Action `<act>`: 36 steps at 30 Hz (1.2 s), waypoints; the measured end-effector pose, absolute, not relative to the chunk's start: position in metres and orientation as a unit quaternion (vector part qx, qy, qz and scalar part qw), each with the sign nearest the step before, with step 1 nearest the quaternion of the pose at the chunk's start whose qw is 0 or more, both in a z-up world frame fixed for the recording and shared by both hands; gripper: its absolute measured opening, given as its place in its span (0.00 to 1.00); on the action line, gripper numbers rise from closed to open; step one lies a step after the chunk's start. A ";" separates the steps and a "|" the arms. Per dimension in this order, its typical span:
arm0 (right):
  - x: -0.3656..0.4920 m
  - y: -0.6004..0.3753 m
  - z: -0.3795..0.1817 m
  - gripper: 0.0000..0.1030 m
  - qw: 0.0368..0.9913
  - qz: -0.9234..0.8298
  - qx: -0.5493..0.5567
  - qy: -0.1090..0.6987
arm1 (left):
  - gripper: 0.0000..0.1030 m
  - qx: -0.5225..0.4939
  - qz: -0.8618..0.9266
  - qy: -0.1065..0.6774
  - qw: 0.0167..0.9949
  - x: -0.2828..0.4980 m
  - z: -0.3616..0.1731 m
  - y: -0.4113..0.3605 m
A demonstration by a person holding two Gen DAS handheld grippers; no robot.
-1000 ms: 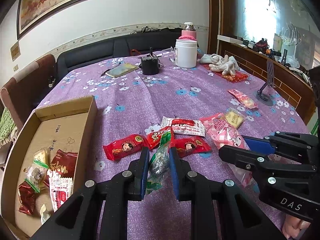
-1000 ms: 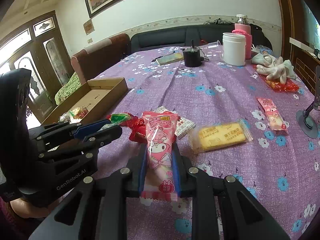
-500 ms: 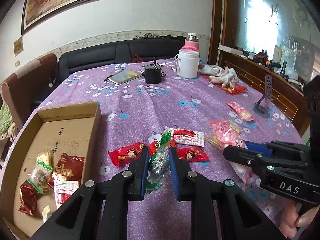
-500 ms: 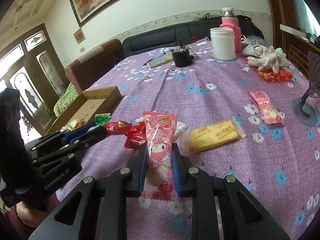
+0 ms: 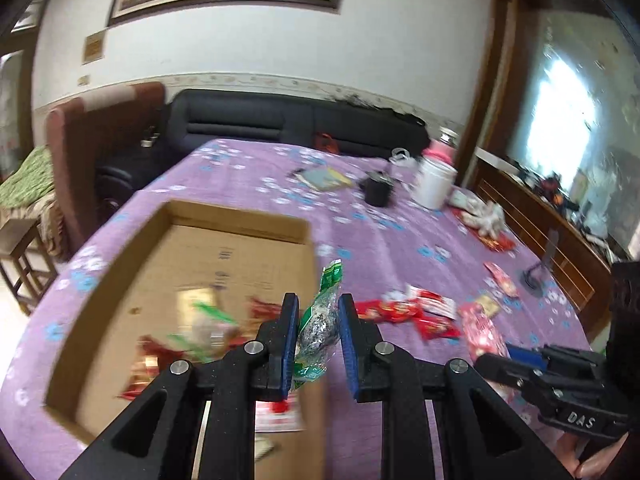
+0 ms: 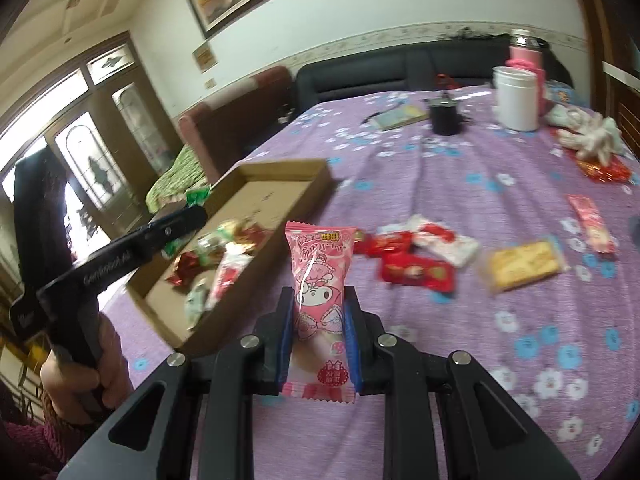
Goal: Organize snacks
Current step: 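Carry the green snack and pink packet over the cardboard box, then open the right gripper to drop the pink packet while left holds green snack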
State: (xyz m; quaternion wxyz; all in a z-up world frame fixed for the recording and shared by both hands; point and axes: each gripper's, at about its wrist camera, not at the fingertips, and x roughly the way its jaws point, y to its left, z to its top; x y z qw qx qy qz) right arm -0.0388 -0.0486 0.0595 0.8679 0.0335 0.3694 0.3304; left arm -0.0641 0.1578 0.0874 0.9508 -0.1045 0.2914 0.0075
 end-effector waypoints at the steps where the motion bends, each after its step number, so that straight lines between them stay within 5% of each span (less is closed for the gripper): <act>1: -0.042 -0.039 0.060 0.21 0.865 0.338 0.028 0.370 | 0.20 -0.109 0.017 0.291 0.950 -0.067 0.086 0.167; 15: -0.062 0.071 0.065 0.22 0.822 0.422 -0.023 0.382 | 0.20 -0.163 0.117 0.304 0.931 -0.085 0.055 0.256; 36: -0.050 0.122 0.018 0.22 0.824 0.405 -0.060 0.391 | 0.20 -0.181 0.113 0.333 0.919 -0.074 0.030 0.265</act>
